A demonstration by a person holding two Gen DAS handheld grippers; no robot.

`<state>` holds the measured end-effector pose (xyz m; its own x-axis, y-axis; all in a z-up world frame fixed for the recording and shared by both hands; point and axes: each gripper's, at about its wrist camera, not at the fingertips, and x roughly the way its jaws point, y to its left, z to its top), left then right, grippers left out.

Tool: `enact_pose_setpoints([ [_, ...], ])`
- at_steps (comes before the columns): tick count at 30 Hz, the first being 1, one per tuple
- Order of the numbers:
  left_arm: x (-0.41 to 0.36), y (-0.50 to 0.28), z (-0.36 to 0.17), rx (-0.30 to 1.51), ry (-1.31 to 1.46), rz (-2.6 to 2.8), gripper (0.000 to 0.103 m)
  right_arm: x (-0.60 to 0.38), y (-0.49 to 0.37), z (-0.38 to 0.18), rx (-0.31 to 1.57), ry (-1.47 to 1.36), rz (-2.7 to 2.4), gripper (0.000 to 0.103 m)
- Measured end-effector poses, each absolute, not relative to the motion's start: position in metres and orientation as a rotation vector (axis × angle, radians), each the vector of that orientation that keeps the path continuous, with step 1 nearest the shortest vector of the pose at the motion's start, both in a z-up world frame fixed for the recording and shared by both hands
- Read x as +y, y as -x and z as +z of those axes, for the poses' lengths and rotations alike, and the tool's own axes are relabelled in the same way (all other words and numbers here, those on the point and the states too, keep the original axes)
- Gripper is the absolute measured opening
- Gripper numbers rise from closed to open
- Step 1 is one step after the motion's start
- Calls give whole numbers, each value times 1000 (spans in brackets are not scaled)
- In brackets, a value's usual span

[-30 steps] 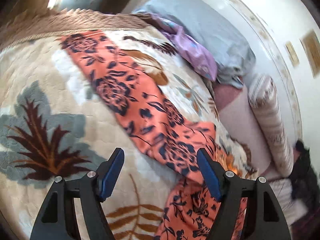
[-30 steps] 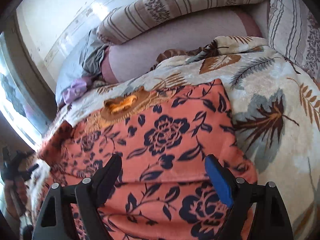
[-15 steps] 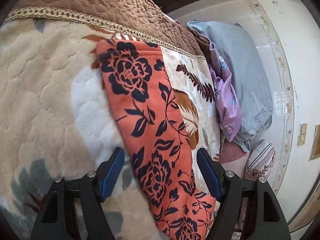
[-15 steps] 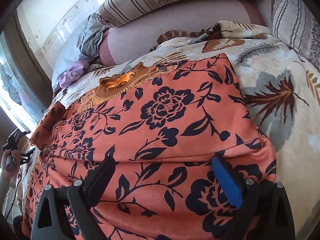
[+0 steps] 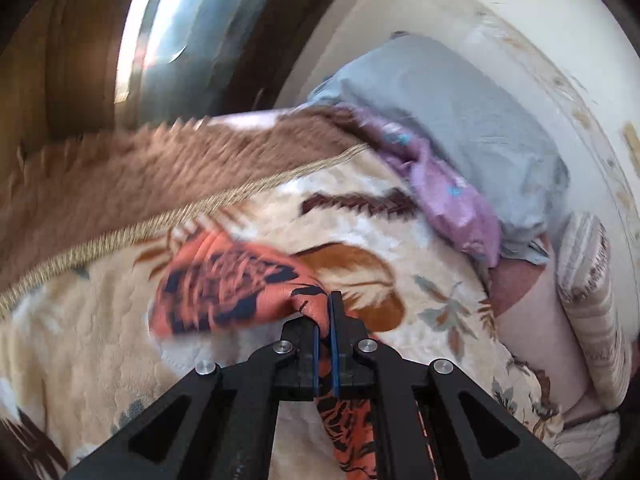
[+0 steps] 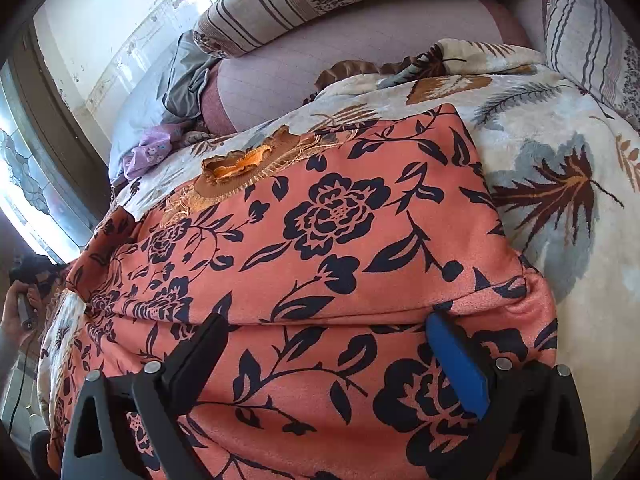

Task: Fold small clothes

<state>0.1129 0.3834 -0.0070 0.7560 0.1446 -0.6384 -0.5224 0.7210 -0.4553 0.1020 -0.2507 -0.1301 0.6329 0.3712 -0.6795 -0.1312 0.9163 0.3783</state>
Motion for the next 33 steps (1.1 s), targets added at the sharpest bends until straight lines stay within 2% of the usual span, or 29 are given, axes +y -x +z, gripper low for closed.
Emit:
enact_pose_setpoints([
  [5, 275, -115, 128, 400, 392, 173, 4, -254, -101, -130, 828, -334, 306, 101],
  [8, 192, -117, 165, 361, 287, -10, 4, -257, -100, -130, 820, -356, 317, 101],
  [11, 106, -126, 160, 407, 202, -172, 5, -260, -99, -130, 812, -378, 328, 101],
  [15, 6, -144, 99, 594, 133, -356, 6, -263, -98, -129, 803, -404, 343, 101],
  [17, -30, -153, 47, 741, 78, -396, 23, -265, -98, -129, 800, -416, 349, 101],
  [18, -42, -154, 16, 848, 56, -403, 48, -266, -98, -129, 797, -422, 353, 101],
  [19, -47, -155, -14, 953, 45, -398, 55, -267, -98, -129, 796, -428, 355, 101],
  [22, -27, -144, -72, 1134, 39, -322, 55, -269, -98, -129, 793, -437, 360, 101],
  [26, 49, -110, -58, 978, 167, -168, 57, -268, -98, -129, 796, -434, 359, 101],
  [28, 89, -100, -49, 887, 232, -79, 68, -267, -99, -129, 801, -426, 354, 101],
  [30, 126, -96, -49, 814, 275, 40, 74, -265, -100, -127, 819, -413, 345, 101],
  [33, 167, -103, -78, 878, 389, 126, 75, -261, -103, -113, 885, -370, 255, 99],
])
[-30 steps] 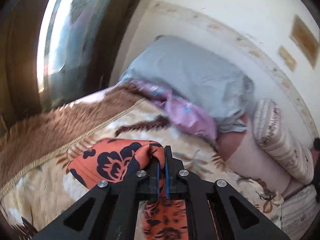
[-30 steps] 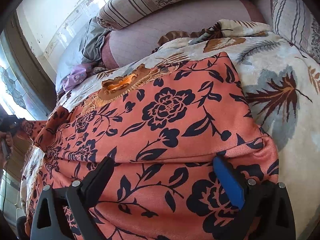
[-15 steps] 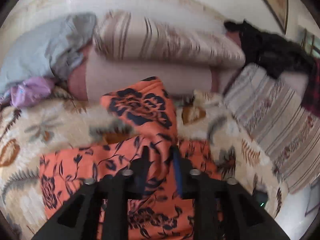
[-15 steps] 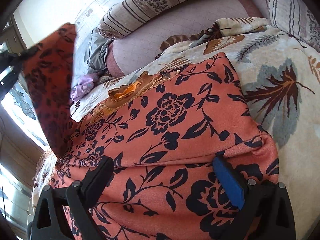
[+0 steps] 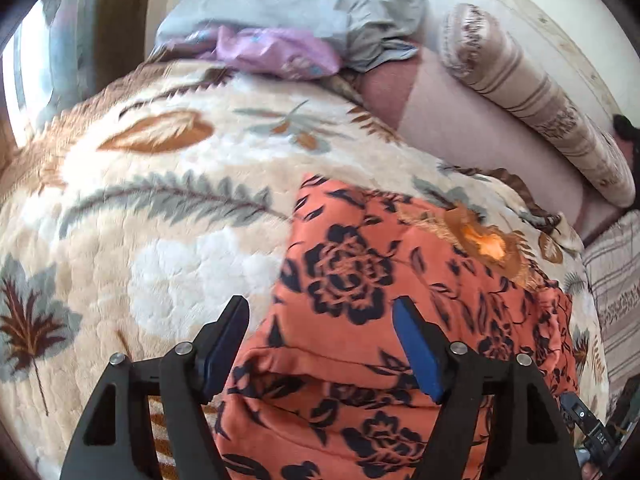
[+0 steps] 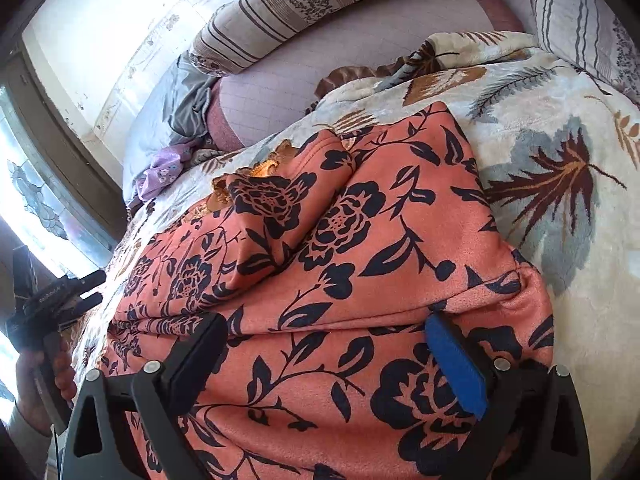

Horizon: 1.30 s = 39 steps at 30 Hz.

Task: Fold small clothes

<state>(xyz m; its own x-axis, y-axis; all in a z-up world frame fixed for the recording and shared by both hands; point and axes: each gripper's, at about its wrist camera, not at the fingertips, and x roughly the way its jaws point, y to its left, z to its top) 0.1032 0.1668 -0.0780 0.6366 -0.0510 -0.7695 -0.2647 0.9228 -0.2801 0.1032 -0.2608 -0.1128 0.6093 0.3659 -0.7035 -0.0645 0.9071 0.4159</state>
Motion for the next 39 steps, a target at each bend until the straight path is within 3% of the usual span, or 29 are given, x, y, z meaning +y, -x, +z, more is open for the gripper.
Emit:
enact_pose_setpoints([
  [2, 178, -104, -104, 936, 457, 122, 75, -252, -104, -92, 887, -301, 199, 99],
  [6, 153, -97, -106, 877, 284, 133, 77, -208, -141, -60, 960, -98, 171, 100],
  [12, 154, -101, -108, 881, 287, 99, 79, -159, -214, -84, 1095, 112, 33, 98],
  [13, 156, -100, -107, 881, 298, 93, 79, -165, -216, -86, 1094, 108, -18, 93],
  [14, 158, -99, -107, 881, 307, 87, 79, -179, -215, -87, 1093, 64, -59, 79],
  [15, 159, -100, -108, 882, 314, 85, 79, -199, -210, -86, 1093, -21, -89, 71],
  [16, 159, -100, -108, 882, 317, 87, 79, -223, -201, -87, 1094, -121, -118, 68],
  [24, 150, -105, -111, 887, 267, 132, 79, -328, -133, -100, 1035, -584, -64, 70],
  [29, 149, -105, -111, 887, 258, 135, 81, -329, -140, -94, 988, -647, 3, 71],
  [34, 146, -109, -112, 897, 241, 140, 86, -298, -158, -80, 963, -490, 67, 71],
  [37, 144, -111, -112, 902, 230, 140, 87, -270, -178, -109, 1131, -236, 12, 71],
  [39, 144, -111, -112, 904, 229, 139, 87, -255, -177, -107, 1108, -100, 0, 71],
])
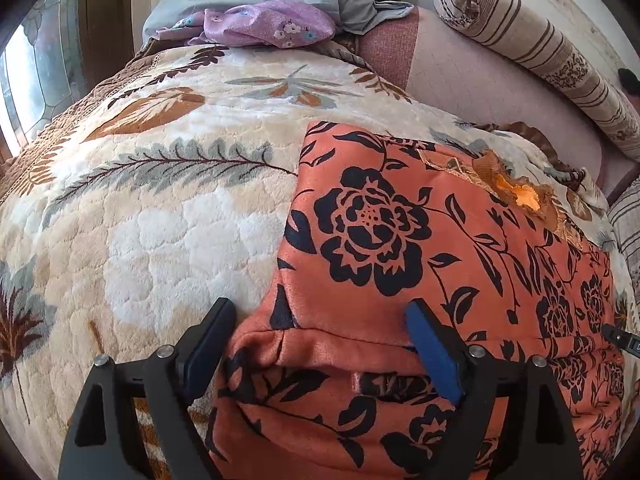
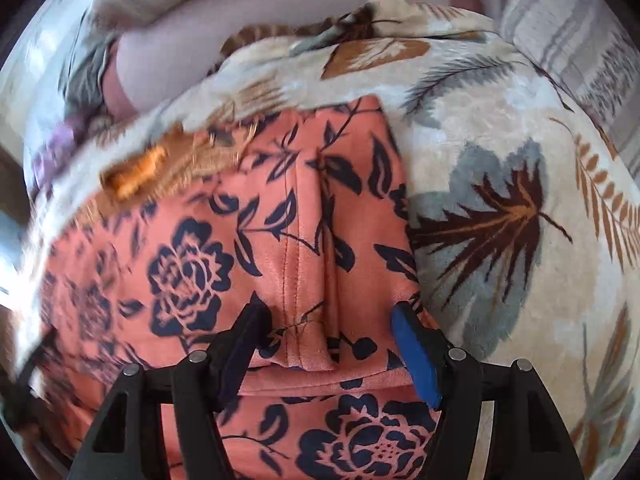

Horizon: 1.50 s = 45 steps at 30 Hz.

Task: Fold small clothes

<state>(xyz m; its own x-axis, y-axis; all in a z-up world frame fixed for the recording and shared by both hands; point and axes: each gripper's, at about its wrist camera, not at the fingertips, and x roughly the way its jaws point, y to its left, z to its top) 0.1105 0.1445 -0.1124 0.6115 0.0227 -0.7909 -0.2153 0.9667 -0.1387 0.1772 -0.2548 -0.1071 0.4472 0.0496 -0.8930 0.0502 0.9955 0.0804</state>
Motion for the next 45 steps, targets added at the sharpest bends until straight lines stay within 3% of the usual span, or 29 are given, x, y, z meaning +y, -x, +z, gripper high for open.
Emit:
enact_pose_setpoints([
  [6, 143, -112, -112, 913, 221, 145, 88, -224, -170, -50, 911, -43, 14, 71],
  [10, 143, -112, -112, 912, 227, 142, 88, -209, -182, -58, 914, -139, 166, 87],
  [13, 143, -112, -112, 912, 229, 138, 88, -228, -196, -113, 1103, -290, 109, 87],
  [19, 142, -113, -112, 918, 219, 145, 89, -232, -185, -81, 995, -327, 113, 86],
  [23, 144, -113, -112, 915, 230, 137, 90, -251, -202, -120, 1100, -339, 58, 88],
  [30, 142, -111, -113, 904, 220, 137, 91, -235, -151, -88, 1009, -267, 81, 88],
  [34, 143, -107, -115, 878, 242, 109, 95, -234, -125, -109, 1111, -229, 76, 88],
  [40, 164, -94, -113, 816, 400, 25, 96, -239, -66, -96, 1031, -262, 123, 88],
  [45, 161, -68, -87, 903, 415, 54, 96, -245, -28, -110, 970, -205, 181, 88],
])
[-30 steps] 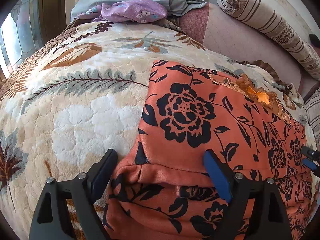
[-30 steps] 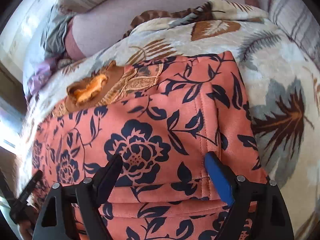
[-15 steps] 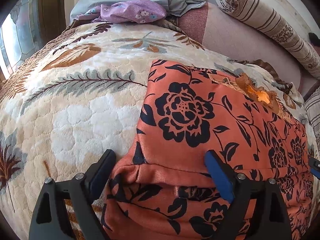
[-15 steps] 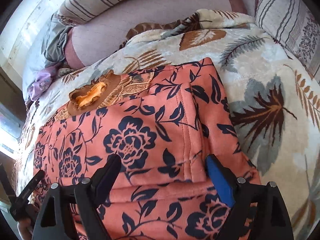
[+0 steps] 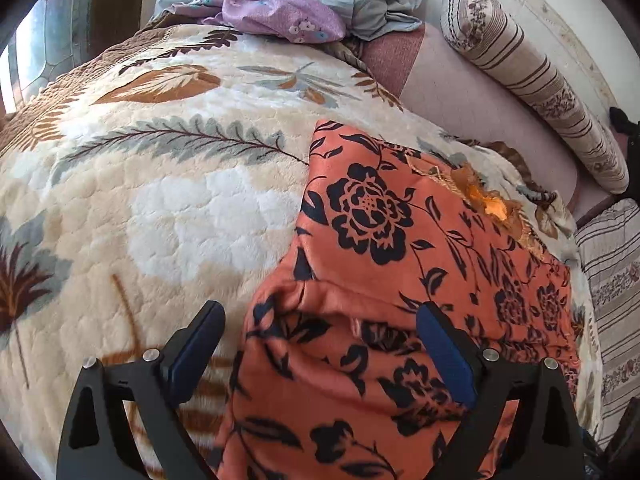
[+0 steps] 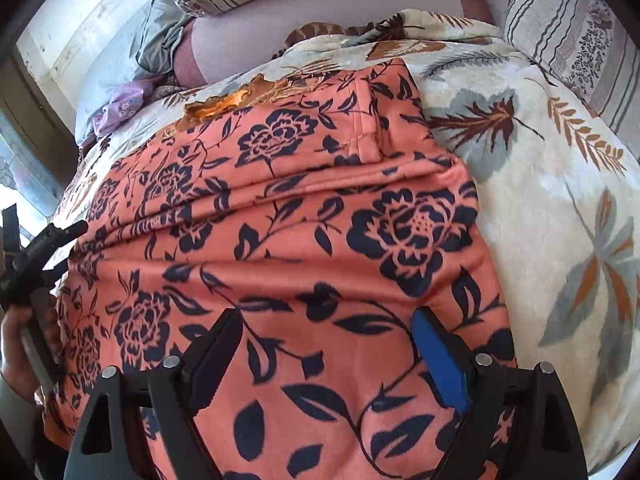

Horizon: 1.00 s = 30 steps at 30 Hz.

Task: Fold small clothes

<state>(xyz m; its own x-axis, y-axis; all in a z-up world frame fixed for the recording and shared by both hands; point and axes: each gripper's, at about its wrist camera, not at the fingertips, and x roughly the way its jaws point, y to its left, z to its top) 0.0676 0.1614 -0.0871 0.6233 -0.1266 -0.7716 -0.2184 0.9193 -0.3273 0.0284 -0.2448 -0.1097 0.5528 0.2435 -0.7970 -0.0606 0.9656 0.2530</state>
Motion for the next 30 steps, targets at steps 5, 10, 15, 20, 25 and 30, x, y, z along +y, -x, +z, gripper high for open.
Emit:
enact_pose_setpoints([
  [5, 149, -5, -69, 839, 448, -30, 96, -239, -19, -119, 857, -171, 238, 102],
  [10, 97, 19, -112, 878, 18, -12, 100, -240, -15, -120, 817, -178, 251, 102],
  [15, 77, 18, -111, 854, -95, 40, 103, -265, -7, -122, 744, -347, 340, 102],
  [20, 83, 19, -112, 859, -44, 31, 103, -265, -4, -121, 733, -347, 342, 102],
  [25, 82, 21, -113, 856, -48, 38, 103, -268, -3, -122, 717, -365, 352, 102],
  [30, 83, 21, -113, 855, -51, 39, 103, -268, -3, -123, 716, -366, 353, 102],
])
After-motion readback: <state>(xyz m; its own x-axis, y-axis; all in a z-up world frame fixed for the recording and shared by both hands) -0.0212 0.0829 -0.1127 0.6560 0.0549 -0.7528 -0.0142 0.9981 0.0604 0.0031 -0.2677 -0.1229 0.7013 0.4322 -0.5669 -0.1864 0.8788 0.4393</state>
